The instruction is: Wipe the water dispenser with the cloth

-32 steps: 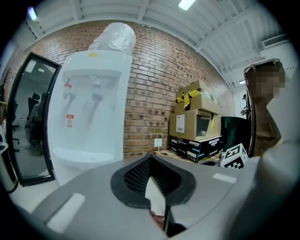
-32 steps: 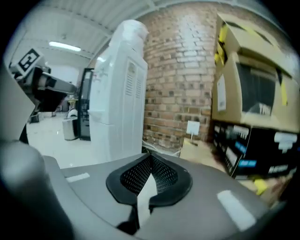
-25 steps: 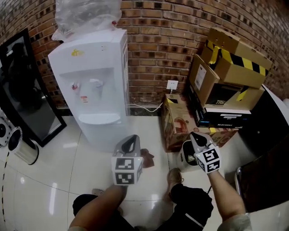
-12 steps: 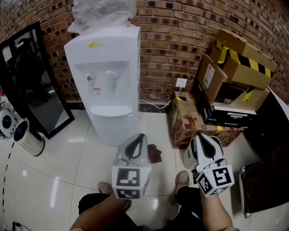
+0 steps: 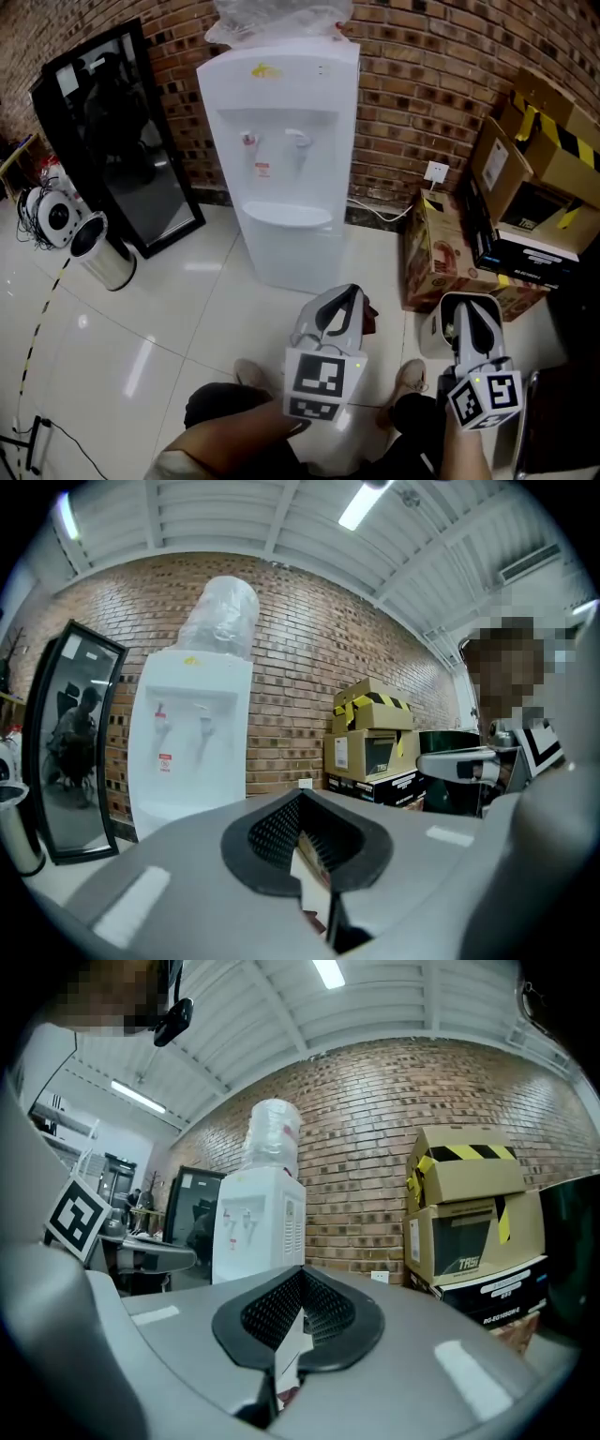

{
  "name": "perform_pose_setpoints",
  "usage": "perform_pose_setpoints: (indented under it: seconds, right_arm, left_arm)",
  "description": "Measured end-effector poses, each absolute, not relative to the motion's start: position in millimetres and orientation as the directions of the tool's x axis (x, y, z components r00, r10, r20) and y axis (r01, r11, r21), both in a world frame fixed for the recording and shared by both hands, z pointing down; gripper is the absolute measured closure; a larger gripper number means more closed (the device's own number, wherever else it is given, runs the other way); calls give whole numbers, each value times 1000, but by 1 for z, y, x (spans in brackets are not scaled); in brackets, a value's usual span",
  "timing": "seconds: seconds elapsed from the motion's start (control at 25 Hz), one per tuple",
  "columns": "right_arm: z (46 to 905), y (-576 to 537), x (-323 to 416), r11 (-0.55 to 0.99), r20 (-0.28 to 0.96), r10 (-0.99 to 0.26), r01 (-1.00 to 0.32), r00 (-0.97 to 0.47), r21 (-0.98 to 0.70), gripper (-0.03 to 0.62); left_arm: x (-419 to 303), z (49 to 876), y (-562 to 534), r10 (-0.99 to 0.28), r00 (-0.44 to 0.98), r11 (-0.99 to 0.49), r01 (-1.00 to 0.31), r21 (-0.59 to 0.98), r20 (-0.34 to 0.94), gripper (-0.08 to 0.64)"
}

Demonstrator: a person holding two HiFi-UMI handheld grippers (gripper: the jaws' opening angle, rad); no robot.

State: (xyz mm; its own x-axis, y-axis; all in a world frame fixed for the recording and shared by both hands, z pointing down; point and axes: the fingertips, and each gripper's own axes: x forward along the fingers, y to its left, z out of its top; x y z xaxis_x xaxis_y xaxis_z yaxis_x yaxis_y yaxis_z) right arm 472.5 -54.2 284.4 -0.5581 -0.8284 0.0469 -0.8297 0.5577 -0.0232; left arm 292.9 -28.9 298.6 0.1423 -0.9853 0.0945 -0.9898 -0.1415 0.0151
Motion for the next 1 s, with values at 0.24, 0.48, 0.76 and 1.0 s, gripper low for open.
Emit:
perform_pose_setpoints:
  seconds: [0.24,0.48,0.76,1.0]
  right_arm:
    - [284,-44,469,568,64,-821,-823,-567,3,581]
    - [288,-42,465,571,71,-820,-821,-569,17,581]
    - [290,-40,464,571,82,-819,-821,-568,22,581]
    - [291,-44,460,578,79,-814,-815,-575,21,581]
  left_arm:
    - [295,295,-22,-983,155,-152,-987,42,96,560]
    - [293,298,-18,-984,145,-142,-989,40,104,560]
    - [293,298,-17,-984,144,-141,-989,38,101,560]
    - [290,295,-19,-986,137,-134,-990,36,91,560]
